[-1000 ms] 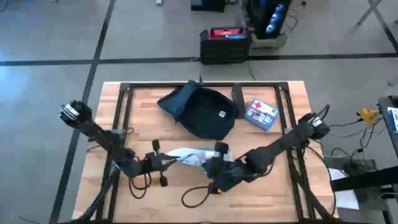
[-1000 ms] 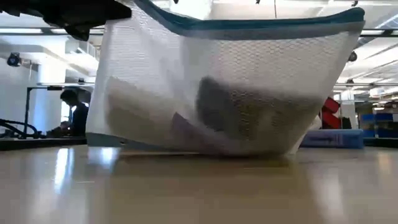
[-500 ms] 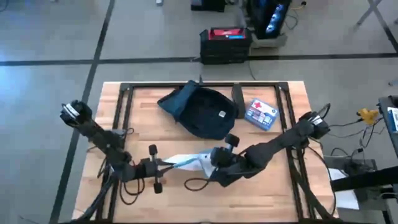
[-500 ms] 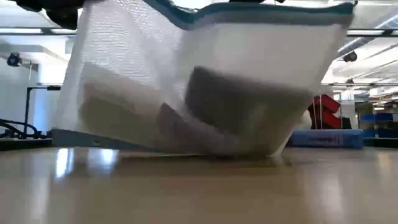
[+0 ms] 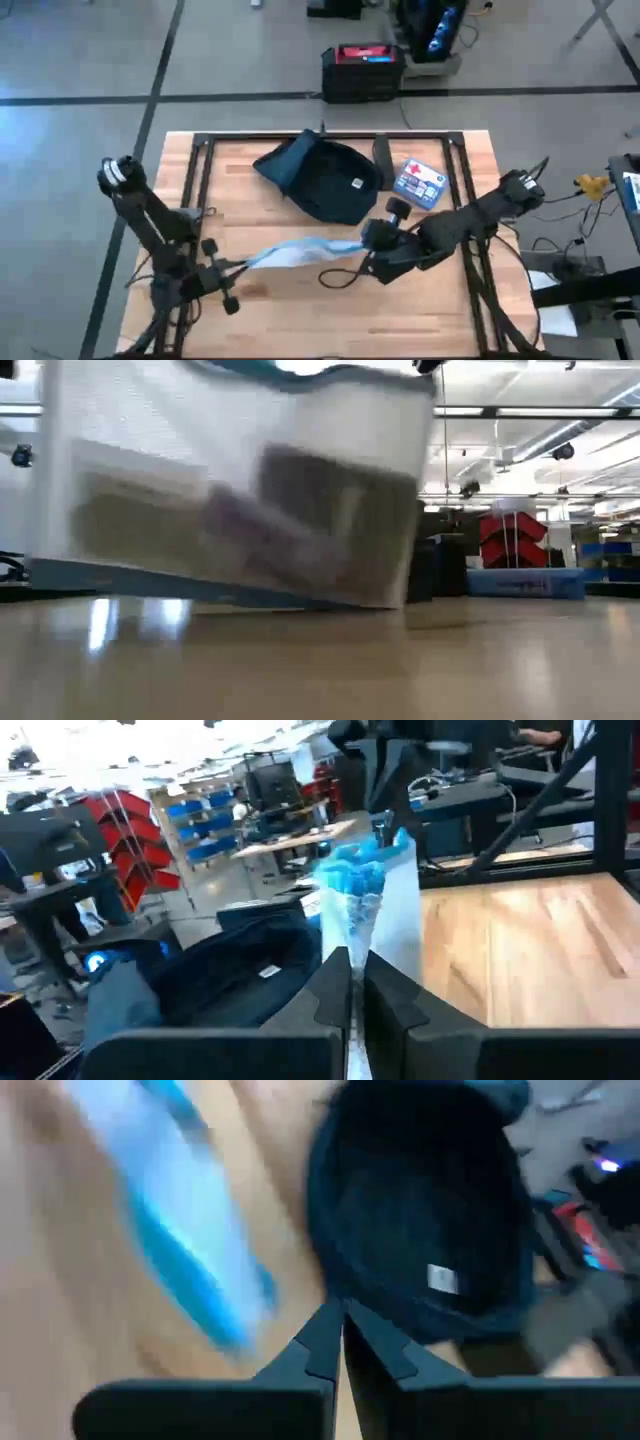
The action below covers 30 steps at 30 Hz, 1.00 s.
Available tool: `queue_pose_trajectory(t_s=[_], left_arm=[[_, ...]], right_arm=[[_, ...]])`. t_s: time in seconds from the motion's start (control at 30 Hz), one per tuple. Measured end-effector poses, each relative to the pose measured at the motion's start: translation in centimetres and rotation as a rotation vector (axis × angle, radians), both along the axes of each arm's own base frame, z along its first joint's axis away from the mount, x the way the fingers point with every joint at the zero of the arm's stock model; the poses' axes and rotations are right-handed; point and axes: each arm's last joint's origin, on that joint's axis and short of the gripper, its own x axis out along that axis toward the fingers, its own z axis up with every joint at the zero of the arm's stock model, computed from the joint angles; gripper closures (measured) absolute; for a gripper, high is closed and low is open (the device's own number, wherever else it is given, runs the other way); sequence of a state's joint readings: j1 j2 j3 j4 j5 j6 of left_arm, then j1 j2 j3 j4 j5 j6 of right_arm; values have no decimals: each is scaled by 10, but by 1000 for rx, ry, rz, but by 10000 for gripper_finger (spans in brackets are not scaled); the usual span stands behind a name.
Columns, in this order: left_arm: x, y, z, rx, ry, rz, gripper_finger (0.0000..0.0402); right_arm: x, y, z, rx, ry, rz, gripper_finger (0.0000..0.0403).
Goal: Unpack backpack
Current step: Open the zip bag
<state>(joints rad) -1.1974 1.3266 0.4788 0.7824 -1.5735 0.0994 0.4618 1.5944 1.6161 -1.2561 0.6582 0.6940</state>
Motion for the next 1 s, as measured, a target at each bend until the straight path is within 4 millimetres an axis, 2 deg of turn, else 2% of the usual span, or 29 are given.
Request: queue_pose_trajectory(t_s=[0.1,0.2,0.33,0.47,0.57,0.67,0.83,1.0], left_arm=[[-15,-9,-6,-22,-8,-76,402],[-20,-16,-15,-42,-14,-103,401],[-13,-16,-19,-57,-20,-75,402],[-4,-14,-20,-72,-27,-38,401],[0,-14,-21,-81,-30,-27,401],[1,-16,-21,-93,-34,-30,401],[1,-16,-21,-103,-36,-34,402],[1,-16,-22,-95,-33,-34,402]], right_arm=[[-1,-8,-3,-29,60,-25,402],[3,-10,-4,-68,45,-26,402],[29,2,-7,-56,-67,83,402],[65,27,-14,49,-197,323,398],[90,44,-29,93,-262,485,372],[106,48,-48,48,-235,541,328],[117,42,-62,-2,-206,537,260],[120,39,-60,-27,-220,559,235]])
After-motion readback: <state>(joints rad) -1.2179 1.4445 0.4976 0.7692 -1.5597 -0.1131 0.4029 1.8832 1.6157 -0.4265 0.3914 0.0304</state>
